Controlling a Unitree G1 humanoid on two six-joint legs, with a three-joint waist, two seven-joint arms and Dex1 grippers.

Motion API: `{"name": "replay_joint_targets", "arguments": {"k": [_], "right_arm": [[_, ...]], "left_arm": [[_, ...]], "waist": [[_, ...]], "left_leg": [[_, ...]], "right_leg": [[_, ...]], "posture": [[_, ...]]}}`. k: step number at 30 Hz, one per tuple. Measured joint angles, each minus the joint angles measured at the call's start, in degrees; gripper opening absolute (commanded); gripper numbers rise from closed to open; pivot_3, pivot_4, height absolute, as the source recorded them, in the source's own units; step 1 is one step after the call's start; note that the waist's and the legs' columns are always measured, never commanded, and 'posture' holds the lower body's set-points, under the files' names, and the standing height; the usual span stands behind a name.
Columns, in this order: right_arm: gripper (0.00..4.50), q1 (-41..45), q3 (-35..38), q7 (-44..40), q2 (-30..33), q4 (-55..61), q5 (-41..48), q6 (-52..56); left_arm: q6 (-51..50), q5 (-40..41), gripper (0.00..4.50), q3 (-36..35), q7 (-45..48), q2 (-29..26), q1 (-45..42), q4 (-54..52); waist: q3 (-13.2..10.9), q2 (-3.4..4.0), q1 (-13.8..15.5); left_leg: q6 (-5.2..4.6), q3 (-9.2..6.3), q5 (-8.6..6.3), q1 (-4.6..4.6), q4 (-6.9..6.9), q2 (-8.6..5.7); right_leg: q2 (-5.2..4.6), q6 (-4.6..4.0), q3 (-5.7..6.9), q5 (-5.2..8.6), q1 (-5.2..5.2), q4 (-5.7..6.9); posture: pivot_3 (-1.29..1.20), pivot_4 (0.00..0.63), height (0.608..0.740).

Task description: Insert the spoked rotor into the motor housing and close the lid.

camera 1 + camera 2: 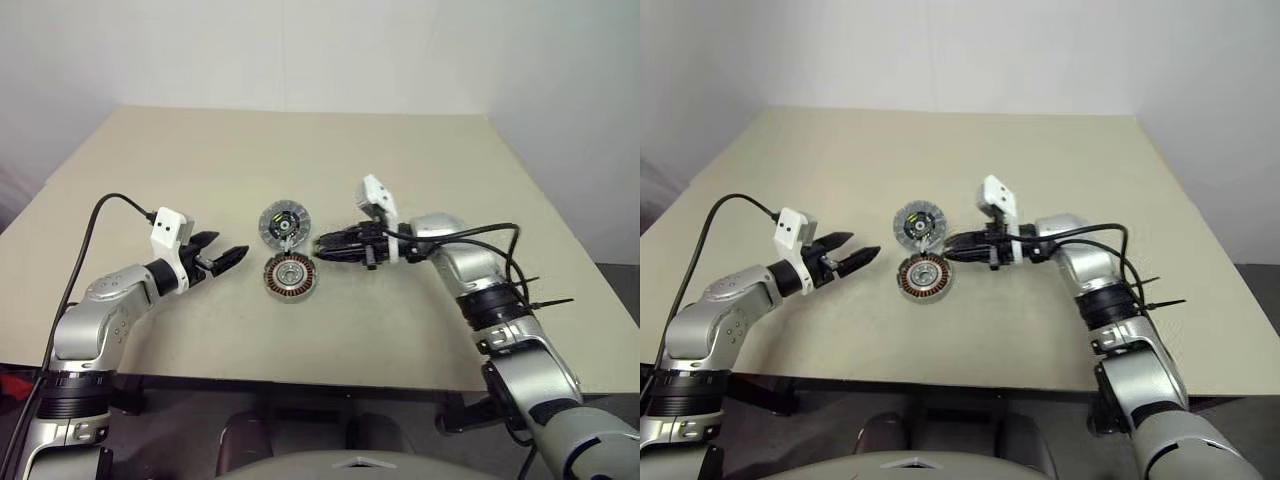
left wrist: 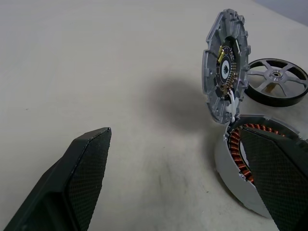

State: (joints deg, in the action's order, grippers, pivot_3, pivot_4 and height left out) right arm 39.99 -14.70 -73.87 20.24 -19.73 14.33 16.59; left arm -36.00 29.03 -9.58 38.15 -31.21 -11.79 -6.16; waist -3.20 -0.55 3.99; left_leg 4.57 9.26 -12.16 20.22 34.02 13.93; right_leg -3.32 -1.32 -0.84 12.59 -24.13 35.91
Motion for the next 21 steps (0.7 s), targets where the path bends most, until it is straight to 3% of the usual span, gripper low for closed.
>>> {"name": "replay_joint_targets", "arguments": {"k": [21], "right_arm": [[0.59,2.23,-4.64,6.72,-7.29,-9.85,-8.96,-3.53]], "left_arm": [[-0.01,0.12,4.50,-0.29,-1.17,0.00,0.95,-1.09]], "waist": [[-0.02,0.04,-0.03]], "left_leg": [[0.37,-0.57,0.21,0.05,-0.01,0.00]], "right_leg": [[0.00,-0.01,0.65,-0.01,0.24,0.01]], "posture": [[0.00,0.000,0.740]]}}
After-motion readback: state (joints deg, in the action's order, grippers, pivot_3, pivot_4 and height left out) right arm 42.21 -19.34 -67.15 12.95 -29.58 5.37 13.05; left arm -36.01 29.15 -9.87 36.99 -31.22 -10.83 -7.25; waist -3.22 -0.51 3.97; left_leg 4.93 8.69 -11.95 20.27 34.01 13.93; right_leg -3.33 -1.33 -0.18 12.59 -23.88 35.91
